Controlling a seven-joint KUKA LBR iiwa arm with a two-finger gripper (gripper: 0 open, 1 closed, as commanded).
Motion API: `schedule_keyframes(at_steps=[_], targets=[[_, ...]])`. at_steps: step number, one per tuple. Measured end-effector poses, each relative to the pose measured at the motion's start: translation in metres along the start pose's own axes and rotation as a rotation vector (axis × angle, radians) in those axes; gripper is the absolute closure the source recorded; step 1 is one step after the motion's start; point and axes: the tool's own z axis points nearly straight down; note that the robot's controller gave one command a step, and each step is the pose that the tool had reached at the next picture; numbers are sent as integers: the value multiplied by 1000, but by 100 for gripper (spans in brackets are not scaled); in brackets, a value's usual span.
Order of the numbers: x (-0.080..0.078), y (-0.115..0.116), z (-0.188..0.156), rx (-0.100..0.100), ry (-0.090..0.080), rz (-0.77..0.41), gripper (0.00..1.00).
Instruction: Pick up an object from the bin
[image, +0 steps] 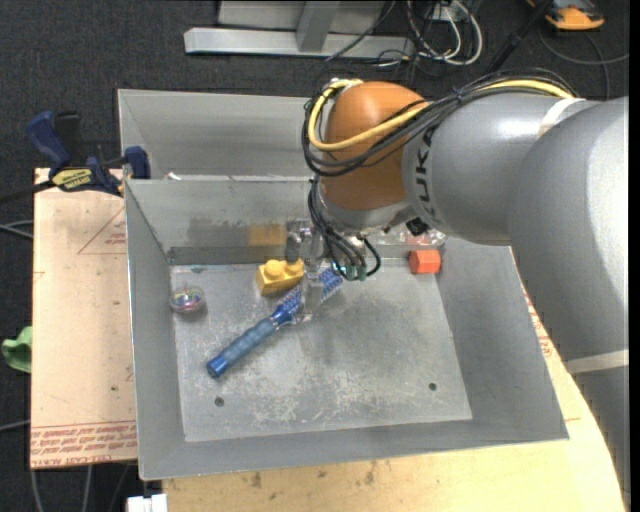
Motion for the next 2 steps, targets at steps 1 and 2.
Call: schedule_keyframes(at_steps=[1, 2], targets=[[5, -7, 39, -5, -27, 12, 0], [5, -8, 40, -4, -23, 14, 100]])
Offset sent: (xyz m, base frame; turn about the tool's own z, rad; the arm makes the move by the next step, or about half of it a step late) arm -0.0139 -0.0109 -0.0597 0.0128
